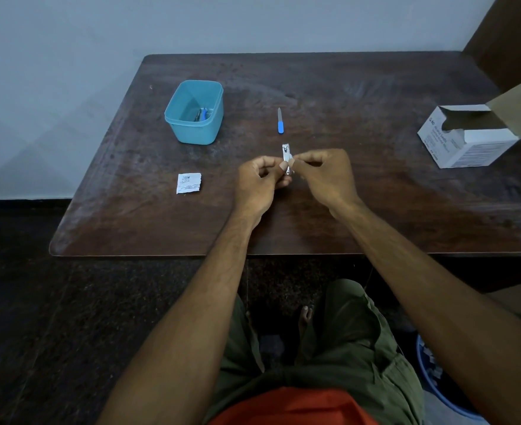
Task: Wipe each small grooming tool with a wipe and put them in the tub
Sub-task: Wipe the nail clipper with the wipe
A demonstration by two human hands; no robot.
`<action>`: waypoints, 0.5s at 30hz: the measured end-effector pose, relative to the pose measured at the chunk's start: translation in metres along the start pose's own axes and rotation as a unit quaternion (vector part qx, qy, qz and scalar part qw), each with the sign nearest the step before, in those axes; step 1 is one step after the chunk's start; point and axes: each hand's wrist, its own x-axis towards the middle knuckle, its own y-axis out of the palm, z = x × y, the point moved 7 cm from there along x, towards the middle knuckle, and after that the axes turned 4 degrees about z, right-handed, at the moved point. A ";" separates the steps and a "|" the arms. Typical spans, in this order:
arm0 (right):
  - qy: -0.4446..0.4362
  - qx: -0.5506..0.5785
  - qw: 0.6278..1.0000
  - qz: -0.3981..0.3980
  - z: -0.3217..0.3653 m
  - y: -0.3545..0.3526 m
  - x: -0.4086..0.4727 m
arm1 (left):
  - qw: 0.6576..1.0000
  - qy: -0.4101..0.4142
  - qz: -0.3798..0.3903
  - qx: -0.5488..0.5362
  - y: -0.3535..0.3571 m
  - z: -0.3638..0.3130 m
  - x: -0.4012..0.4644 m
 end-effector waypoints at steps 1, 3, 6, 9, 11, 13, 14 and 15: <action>0.004 0.008 1.000 -0.008 0.000 -0.001 0.002 | 1.000 0.001 0.001 0.004 0.001 0.000 0.000; 0.010 0.031 0.999 -0.029 0.002 -0.004 0.006 | 1.000 0.003 0.001 0.012 0.002 0.001 0.001; -0.006 0.019 0.999 -0.029 0.007 -0.001 0.006 | 1.000 0.000 -0.010 0.008 0.000 0.001 0.002; -0.026 -0.053 0.998 -0.012 0.006 0.003 -0.005 | 1.000 0.000 -0.028 0.001 -0.002 0.002 0.003; -0.039 -0.084 0.996 -0.004 0.005 0.003 -0.012 | 0.999 0.001 -0.034 0.015 -0.002 0.002 0.003; -0.042 -0.077 0.996 -0.008 0.007 -0.001 -0.011 | 0.999 0.005 -0.031 0.019 0.000 0.002 0.003; -0.040 -0.063 0.997 -0.017 0.008 -0.003 -0.008 | 0.999 0.006 -0.028 0.024 0.002 0.002 0.003; -0.036 -0.050 0.998 -0.028 0.010 -0.005 -0.005 | 0.999 0.006 -0.026 0.030 0.002 0.002 0.003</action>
